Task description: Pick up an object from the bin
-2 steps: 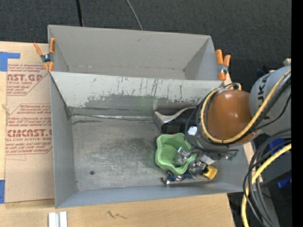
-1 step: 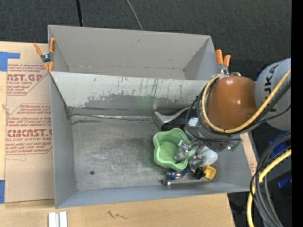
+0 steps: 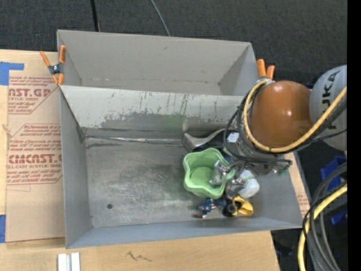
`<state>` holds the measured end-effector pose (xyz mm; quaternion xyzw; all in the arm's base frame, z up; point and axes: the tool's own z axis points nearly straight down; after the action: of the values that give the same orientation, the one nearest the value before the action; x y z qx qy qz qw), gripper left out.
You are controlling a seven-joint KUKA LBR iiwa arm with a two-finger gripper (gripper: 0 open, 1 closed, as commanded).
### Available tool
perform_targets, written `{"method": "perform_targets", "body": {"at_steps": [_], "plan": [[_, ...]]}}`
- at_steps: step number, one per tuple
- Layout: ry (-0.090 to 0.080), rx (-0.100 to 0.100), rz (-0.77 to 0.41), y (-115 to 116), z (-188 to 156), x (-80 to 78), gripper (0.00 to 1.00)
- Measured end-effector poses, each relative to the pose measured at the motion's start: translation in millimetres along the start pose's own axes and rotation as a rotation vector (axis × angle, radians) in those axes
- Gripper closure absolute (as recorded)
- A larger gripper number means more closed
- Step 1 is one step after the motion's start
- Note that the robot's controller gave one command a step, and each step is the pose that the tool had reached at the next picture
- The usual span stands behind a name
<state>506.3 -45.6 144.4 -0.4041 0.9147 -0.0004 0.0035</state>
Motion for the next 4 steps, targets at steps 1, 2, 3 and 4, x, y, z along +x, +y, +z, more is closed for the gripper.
{"method": "perform_targets", "body": {"at_steps": [1, 2, 3, 4], "plan": [[0.004, -0.004, 0.142, 4, 1, 5.6, 1.0], [0.006, -0.005, 0.07, 1, -2, 4.1, 1.0], [0.001, 0.0, 0.095, 10, 8, 2.7, 1.0], [0.003, -0.001, 0.251, 1, 41, -3.1, 1.0]]}}
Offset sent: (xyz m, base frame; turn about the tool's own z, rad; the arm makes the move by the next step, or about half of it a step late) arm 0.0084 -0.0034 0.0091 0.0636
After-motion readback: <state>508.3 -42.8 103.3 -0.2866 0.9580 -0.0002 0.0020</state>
